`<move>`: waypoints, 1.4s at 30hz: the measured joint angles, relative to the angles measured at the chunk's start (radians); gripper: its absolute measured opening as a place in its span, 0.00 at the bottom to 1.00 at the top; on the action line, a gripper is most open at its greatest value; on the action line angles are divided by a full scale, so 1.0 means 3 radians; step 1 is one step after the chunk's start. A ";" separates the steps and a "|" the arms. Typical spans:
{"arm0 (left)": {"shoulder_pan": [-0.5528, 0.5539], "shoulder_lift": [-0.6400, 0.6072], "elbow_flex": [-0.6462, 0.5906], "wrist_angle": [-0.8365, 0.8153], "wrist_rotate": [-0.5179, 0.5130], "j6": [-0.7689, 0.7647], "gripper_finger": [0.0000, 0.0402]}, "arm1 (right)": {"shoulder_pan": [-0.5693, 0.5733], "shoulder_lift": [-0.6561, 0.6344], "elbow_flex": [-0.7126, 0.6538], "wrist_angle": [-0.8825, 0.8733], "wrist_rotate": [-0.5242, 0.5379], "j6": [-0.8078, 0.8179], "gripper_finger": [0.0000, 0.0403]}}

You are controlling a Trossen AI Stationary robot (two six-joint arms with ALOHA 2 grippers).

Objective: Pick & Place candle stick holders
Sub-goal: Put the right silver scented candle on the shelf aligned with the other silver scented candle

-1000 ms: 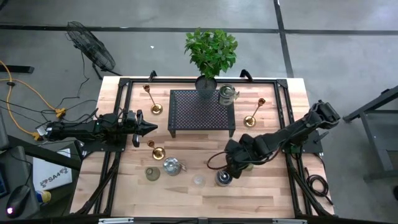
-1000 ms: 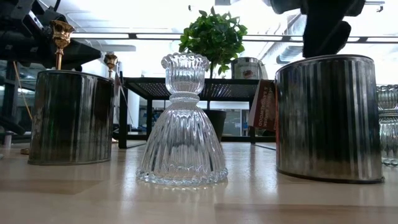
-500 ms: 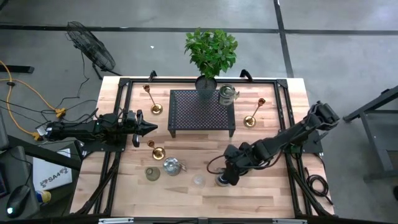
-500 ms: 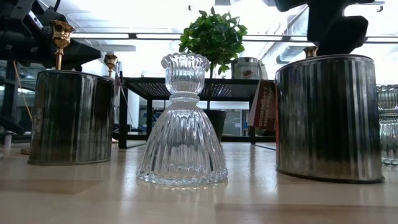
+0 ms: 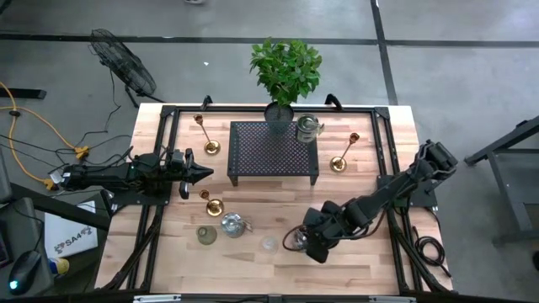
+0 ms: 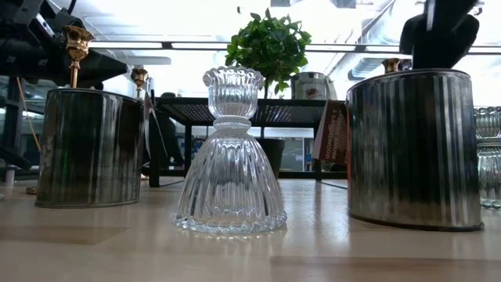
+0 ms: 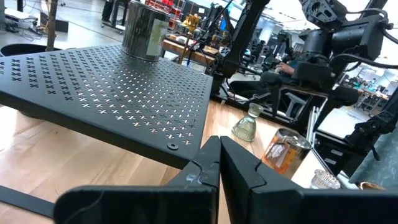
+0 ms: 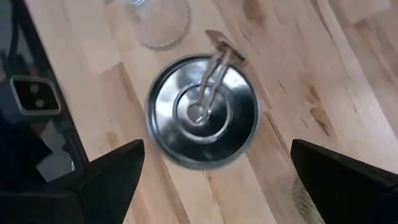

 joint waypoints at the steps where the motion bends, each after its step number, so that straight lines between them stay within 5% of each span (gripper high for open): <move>1: -0.0001 0.0000 0.0000 0.0000 0.0000 0.0000 0.00 | 0.0024 -0.0003 0.0001 -0.0009 0.0018 -0.0088 0.99; 13: -0.0001 -0.0001 0.0000 0.0000 0.0000 0.0000 0.00 | 0.0398 -0.0094 -0.0045 -0.0132 0.0484 -0.1092 0.99; 23: 0.0000 0.0000 0.0000 0.0000 0.0000 0.0000 0.00 | 0.0401 -0.0258 -0.0589 0.0632 0.0398 -0.1141 0.99; 42: 0.0000 0.0000 0.0000 0.0000 0.0000 -0.0001 0.00 | 0.0123 -0.0561 -0.1401 0.1963 0.0210 -0.2092 0.99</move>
